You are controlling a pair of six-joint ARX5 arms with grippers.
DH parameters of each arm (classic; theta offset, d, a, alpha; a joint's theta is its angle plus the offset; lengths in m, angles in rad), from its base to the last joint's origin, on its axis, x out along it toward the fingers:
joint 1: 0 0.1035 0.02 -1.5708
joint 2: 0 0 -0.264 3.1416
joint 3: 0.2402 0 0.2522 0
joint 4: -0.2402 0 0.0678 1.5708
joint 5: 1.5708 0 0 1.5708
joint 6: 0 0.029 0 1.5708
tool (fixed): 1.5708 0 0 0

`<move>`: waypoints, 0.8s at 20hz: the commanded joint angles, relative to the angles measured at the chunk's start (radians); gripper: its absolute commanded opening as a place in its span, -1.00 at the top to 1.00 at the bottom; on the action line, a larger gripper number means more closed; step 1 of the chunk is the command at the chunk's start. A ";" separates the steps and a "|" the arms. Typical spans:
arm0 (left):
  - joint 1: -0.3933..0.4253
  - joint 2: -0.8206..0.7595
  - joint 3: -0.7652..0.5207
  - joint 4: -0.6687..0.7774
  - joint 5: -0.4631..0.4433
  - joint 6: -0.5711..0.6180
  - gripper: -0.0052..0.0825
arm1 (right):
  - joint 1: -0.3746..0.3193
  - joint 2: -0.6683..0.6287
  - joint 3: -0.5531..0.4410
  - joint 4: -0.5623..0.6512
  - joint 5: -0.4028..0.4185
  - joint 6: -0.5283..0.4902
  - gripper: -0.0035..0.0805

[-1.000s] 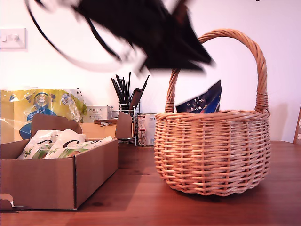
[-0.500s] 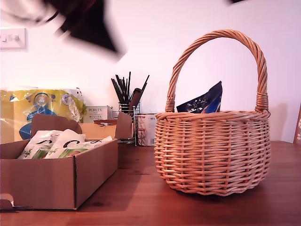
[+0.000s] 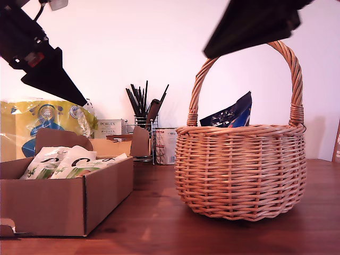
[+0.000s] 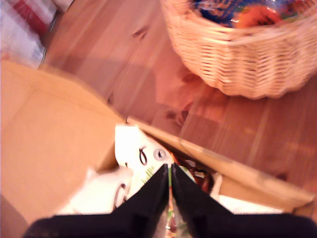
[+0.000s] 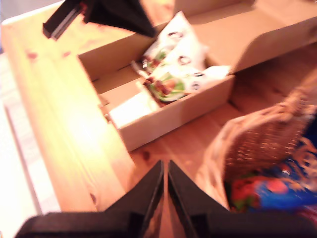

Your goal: Move the bags of Easter eggs from the cardboard box on the left into the woven basket on the right side.

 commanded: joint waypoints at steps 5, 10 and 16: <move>-0.010 0.076 -0.003 0.064 -0.059 0.138 -0.86 | 0.014 -0.002 0.002 0.032 -0.005 -0.006 0.95; -0.009 0.158 -0.003 0.096 -0.056 0.168 -0.86 | 0.014 -0.002 0.002 0.031 -0.005 -0.006 0.95; -0.009 0.321 0.017 0.100 -0.059 0.238 -0.86 | 0.014 -0.002 0.002 0.024 -0.005 -0.007 0.95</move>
